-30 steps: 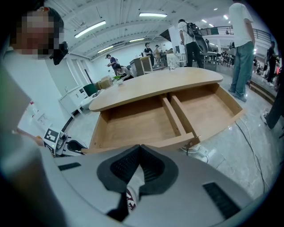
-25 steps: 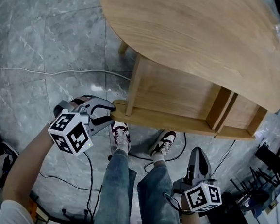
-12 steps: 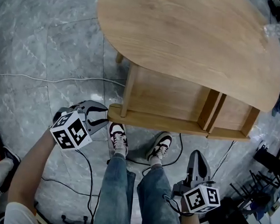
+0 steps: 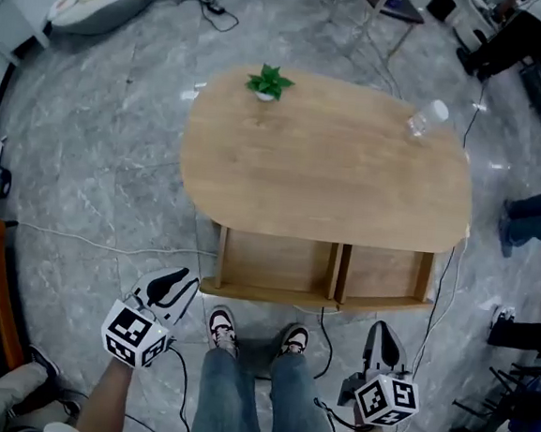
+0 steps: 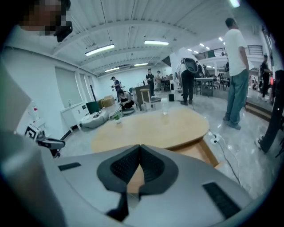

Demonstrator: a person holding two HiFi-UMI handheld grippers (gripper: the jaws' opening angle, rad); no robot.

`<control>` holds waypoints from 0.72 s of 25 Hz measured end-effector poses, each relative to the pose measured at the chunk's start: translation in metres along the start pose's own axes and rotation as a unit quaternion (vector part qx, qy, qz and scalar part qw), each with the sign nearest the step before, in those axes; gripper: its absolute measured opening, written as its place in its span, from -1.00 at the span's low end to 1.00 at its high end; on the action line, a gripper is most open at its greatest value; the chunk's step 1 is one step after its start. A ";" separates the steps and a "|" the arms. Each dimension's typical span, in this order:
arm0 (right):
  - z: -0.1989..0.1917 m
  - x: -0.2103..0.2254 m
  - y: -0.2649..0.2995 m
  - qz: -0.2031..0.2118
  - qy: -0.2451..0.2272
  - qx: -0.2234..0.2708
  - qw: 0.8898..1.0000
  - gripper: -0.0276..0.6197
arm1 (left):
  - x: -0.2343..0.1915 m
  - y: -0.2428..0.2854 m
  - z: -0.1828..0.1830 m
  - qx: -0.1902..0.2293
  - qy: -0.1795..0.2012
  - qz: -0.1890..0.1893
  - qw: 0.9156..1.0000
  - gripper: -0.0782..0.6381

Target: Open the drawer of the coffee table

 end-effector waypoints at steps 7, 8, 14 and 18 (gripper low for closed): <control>0.162 0.046 -0.070 -0.019 -0.031 0.131 0.991 -0.91 | 0.108 -0.073 0.185 0.182 -0.064 0.107 0.975 -0.69; 0.180 0.051 -0.082 -0.019 -0.033 0.149 0.988 -0.91 | 0.124 -0.082 0.201 0.194 -0.061 0.116 0.972 -0.71; 0.264 0.061 -0.149 0.003 -0.059 0.228 0.972 -0.91 | 0.180 -0.126 0.268 0.267 -0.063 0.190 0.943 -0.79; 0.295 0.064 -0.177 0.007 -0.089 0.259 0.962 -0.91 | 0.197 -0.138 0.296 0.277 -0.010 0.234 0.932 -0.79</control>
Point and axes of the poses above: the fingertips, and each gripper's own axes: y forward along the fingers, x to its right, z out of its top, the point moved 2 cm from there along -y, backward along the fingers, and after that the axes turned 1 degree about -y, right-handed, at the moved point
